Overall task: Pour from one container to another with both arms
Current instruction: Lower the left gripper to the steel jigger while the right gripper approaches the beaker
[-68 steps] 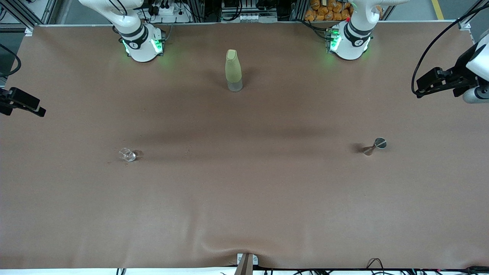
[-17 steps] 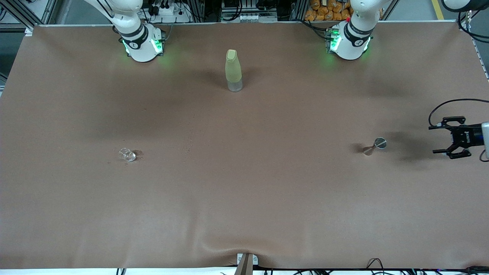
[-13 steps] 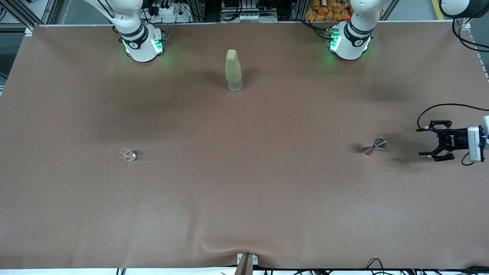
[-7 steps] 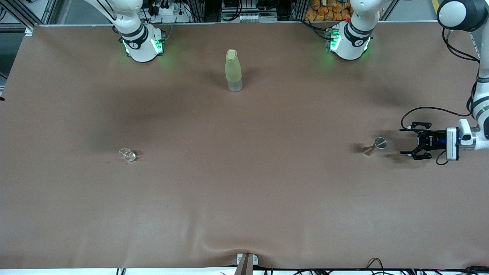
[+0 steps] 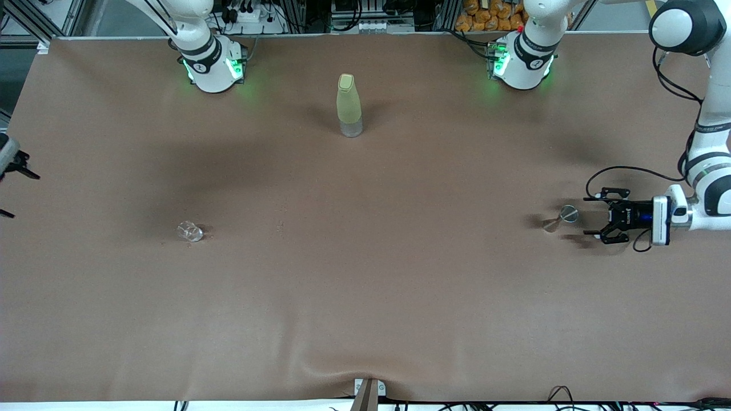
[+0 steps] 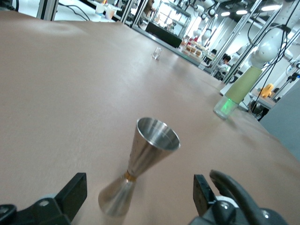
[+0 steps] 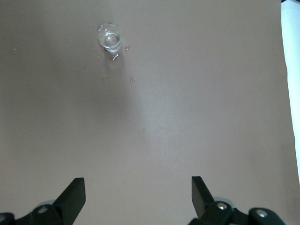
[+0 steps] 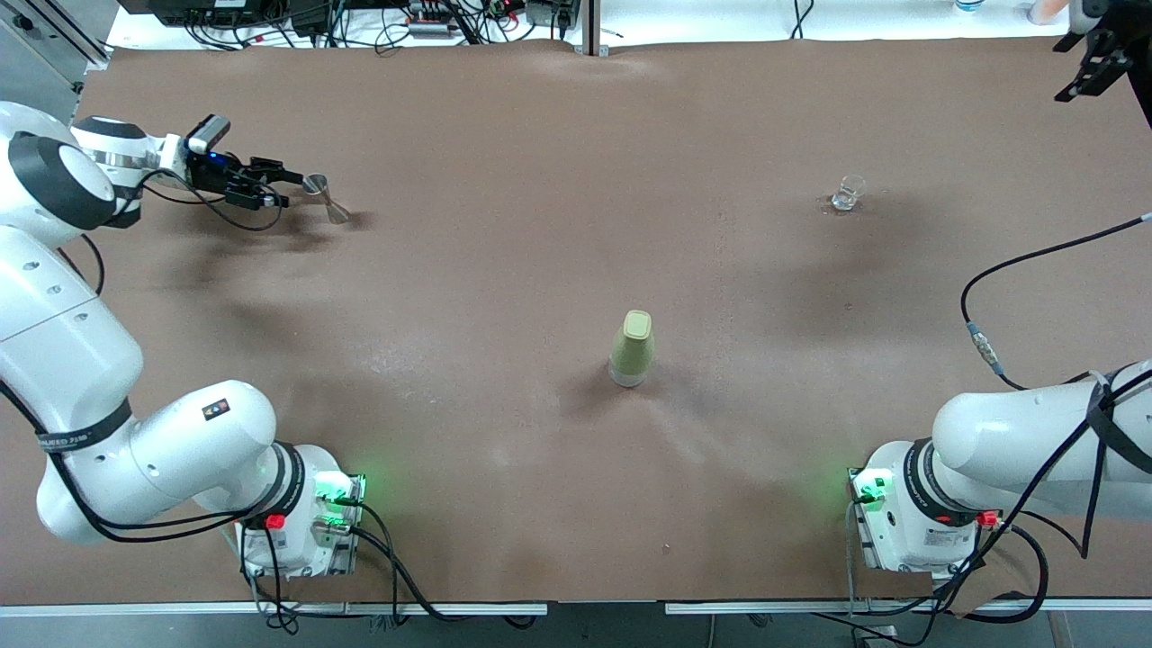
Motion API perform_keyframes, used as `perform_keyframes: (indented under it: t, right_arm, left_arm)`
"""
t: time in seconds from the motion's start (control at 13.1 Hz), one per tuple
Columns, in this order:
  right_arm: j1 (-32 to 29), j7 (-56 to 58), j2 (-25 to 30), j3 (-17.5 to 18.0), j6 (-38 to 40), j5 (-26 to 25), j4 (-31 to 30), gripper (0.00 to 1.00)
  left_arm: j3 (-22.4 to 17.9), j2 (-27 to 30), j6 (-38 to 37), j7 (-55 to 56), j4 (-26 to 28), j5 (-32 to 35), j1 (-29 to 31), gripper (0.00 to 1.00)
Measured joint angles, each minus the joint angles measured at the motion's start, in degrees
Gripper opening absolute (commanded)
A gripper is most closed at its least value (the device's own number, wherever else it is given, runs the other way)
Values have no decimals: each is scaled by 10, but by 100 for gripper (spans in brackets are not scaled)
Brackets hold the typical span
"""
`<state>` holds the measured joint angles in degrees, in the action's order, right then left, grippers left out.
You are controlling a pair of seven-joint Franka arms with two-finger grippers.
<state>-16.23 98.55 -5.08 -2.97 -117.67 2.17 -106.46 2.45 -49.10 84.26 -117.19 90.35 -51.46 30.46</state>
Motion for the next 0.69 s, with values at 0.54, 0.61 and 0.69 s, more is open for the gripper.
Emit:
perform_keyframes:
  t: [0.54,0.61,0.69]
  right_arm:
    - [0,105,-70,0,-139,128,-74,100]
    - [0,126,-85,-1,-152,150,-77,100]
    - [0,151,-101,-3,-163,176,-78,100]
  left_arm:
    - [6,-5,0,0,-3,-39,-4,100]
    - [6,-5,0,0,-3,-45,-3,100]
    - [6,-5,0,0,-3,-52,-3,100]
